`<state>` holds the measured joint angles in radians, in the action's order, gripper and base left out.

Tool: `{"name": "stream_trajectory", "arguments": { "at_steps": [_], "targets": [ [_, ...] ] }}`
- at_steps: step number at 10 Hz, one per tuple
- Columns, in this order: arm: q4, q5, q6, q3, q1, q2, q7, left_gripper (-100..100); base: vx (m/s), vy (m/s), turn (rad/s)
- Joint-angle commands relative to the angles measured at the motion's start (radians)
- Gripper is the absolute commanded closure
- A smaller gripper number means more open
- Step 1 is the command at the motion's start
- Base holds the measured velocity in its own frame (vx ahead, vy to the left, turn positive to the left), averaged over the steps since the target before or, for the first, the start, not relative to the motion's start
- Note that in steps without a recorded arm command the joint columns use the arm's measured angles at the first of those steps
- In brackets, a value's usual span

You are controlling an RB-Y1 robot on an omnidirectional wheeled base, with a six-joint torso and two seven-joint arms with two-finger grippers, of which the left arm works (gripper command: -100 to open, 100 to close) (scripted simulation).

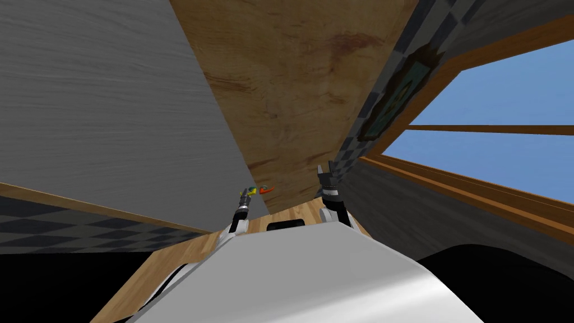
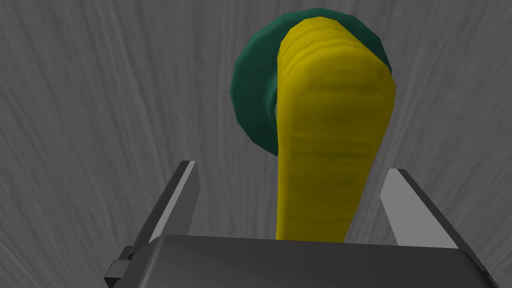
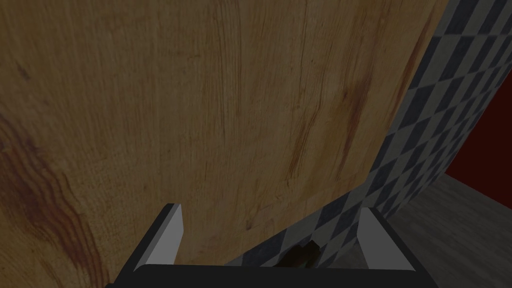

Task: Pull the door open

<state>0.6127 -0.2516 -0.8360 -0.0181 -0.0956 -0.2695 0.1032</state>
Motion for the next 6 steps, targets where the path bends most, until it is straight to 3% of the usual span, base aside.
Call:
{"name": "stream_trajectory", "arguments": {
  "at_steps": [1, 3, 4, 6],
  "targets": [
    [-0.05, 0.002, -0.032, -0.005, -0.03, -0.002, 0.013, -100, 0.044, -0.049, 0.007],
    [-0.044, 0.002, -0.024, -0.005, -0.024, -0.002, 0.011, -100, 0.007, -0.018, 0.004],
    [-0.044, 0.002, -0.024, -0.005, -0.024, -0.002, 0.011, 100, 0.0, 0.0, 0.0],
    [-0.044, 0.002, -0.024, -0.005, -0.024, -0.002, 0.011, 100, -0.008, 0.004, -0.001]
  ]
}}
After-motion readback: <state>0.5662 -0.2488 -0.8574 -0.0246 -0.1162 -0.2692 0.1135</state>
